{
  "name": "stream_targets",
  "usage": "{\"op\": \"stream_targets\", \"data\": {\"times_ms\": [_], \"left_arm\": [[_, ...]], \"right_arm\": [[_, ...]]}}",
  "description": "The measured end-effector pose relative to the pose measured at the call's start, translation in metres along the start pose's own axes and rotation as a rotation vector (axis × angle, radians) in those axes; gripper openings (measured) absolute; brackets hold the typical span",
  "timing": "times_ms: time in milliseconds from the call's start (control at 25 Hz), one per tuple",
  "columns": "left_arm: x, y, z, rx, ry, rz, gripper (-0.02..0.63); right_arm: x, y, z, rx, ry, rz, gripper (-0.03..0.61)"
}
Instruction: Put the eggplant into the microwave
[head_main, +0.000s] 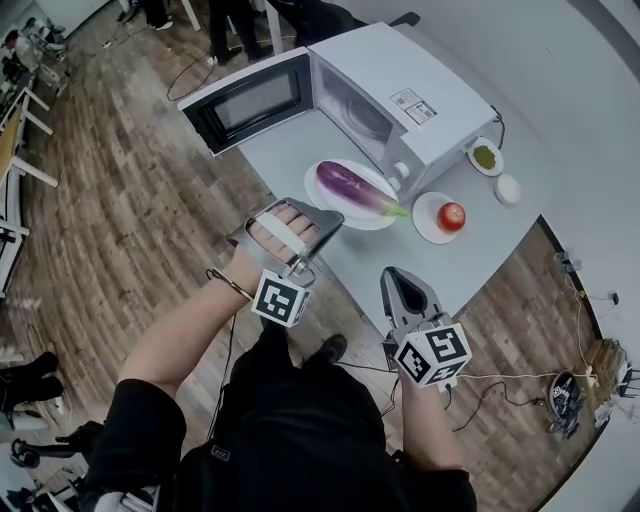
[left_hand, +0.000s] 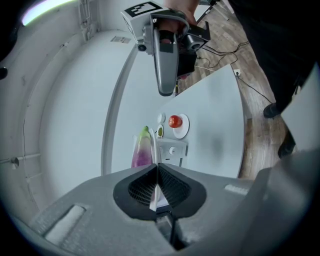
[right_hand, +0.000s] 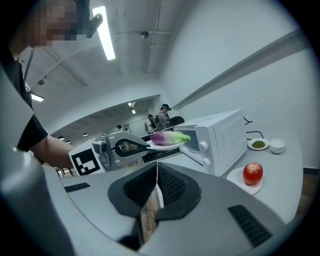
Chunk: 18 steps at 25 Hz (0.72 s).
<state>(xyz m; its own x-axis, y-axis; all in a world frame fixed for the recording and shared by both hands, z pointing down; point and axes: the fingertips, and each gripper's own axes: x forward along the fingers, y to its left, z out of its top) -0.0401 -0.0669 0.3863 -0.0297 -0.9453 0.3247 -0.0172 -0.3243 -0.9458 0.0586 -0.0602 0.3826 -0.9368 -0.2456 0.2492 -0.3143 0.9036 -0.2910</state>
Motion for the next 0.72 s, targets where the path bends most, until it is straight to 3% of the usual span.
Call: {"op": "stream_targets", "data": {"times_ms": [280,480,720], "left_arm": [[0.008,0.006,-0.043,-0.007,-0.008,-0.002,0.015],[0.013,0.012,-0.087,0.071,-0.036,0.000,0.015],[0.019,0.027,-0.129,0.107,-0.137,0.017,0.015]], "right_arm": [[0.042,0.010,0.012,-0.010,-0.007,-0.010,0.017],[0.078,0.024,0.026,-0.011,-0.029,-0.056,0.017],[0.118,0.037,0.046,0.007,-0.067,-0.158,0.017]]}}
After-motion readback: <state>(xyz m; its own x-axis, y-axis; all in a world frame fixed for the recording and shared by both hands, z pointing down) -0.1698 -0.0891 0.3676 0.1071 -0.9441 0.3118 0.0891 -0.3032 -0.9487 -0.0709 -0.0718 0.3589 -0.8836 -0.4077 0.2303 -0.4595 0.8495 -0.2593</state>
